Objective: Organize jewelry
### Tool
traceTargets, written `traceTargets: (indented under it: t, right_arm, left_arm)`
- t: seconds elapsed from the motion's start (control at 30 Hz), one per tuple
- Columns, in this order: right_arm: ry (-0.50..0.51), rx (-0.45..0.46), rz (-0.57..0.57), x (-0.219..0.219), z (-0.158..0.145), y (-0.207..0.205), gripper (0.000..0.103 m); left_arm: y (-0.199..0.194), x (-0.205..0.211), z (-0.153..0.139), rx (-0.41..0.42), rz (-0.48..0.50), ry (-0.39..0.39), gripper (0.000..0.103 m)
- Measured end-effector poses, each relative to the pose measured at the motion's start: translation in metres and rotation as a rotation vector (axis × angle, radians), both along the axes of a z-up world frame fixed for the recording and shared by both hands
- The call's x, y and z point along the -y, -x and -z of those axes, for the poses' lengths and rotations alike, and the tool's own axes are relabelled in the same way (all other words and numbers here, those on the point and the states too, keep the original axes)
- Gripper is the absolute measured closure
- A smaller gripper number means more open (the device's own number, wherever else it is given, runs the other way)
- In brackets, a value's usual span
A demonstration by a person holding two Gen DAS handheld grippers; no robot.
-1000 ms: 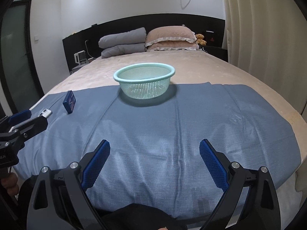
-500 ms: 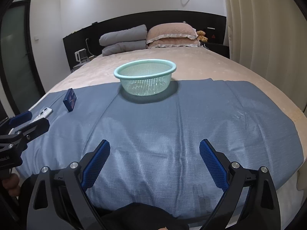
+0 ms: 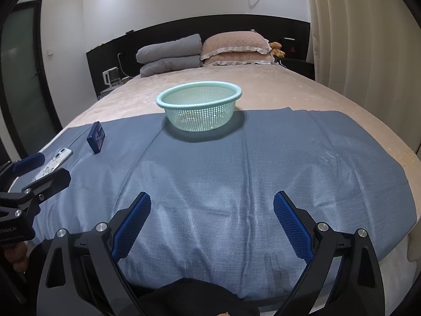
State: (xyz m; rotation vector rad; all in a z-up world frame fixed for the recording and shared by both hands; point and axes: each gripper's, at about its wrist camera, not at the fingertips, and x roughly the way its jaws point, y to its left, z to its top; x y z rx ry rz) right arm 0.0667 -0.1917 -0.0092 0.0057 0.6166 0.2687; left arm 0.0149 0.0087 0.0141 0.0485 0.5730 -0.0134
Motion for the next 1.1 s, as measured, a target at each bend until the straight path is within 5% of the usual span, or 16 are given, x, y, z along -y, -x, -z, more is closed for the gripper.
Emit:
traceTargets:
  t: [1.1]
  right_arm:
    - [0.002, -0.005, 0.013, 0.0027, 0.0011, -0.0009, 0.012]
  left_arm:
    - [0.0001, 0.0072, 0.0027, -0.007, -0.007, -0.026, 0.006]
